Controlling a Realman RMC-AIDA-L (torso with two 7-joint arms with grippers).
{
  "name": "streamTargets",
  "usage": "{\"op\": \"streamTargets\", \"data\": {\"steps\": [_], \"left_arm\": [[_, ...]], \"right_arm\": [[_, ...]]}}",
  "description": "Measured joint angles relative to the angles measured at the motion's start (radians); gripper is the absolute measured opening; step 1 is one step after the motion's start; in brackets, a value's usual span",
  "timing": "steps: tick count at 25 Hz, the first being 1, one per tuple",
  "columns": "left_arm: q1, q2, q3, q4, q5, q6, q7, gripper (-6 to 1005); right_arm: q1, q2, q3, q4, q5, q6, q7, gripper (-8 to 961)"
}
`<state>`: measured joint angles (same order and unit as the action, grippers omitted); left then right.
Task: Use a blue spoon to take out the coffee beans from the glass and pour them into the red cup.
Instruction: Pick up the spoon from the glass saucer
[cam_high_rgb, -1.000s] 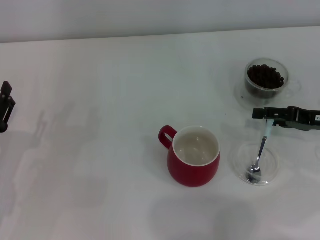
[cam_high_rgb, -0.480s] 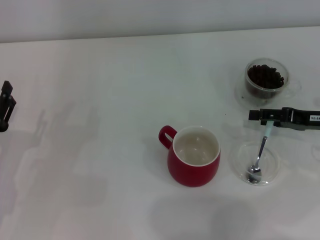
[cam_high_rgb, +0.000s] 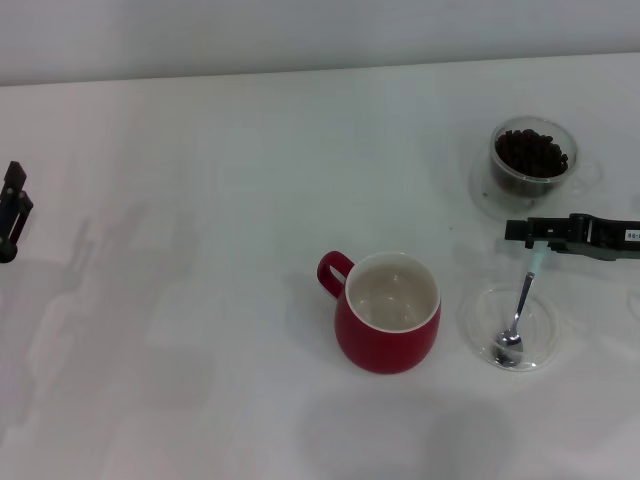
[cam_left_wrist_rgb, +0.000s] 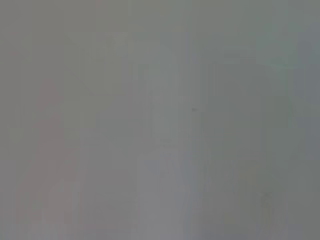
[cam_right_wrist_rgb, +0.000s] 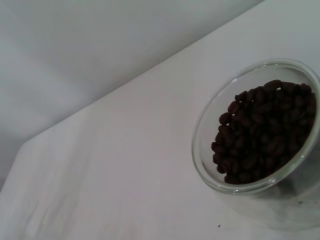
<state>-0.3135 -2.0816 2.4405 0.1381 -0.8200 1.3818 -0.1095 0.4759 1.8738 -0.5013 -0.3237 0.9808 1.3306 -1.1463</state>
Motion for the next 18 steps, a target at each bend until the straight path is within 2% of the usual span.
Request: {"op": "streamTargets", "data": {"steps": [7,18], "left_arm": [[-0.003,0.000,0.000,0.000,0.001,0.000,0.000,684],[-0.015,0.001,-0.002,0.000,0.000,-0.012,0.001,685]], "right_arm": [[-0.006,-0.004,0.006,0.000,0.000,-0.001,0.000,537],[0.001,0.004,-0.002,0.000,-0.001,-0.017,0.000,531]]}}
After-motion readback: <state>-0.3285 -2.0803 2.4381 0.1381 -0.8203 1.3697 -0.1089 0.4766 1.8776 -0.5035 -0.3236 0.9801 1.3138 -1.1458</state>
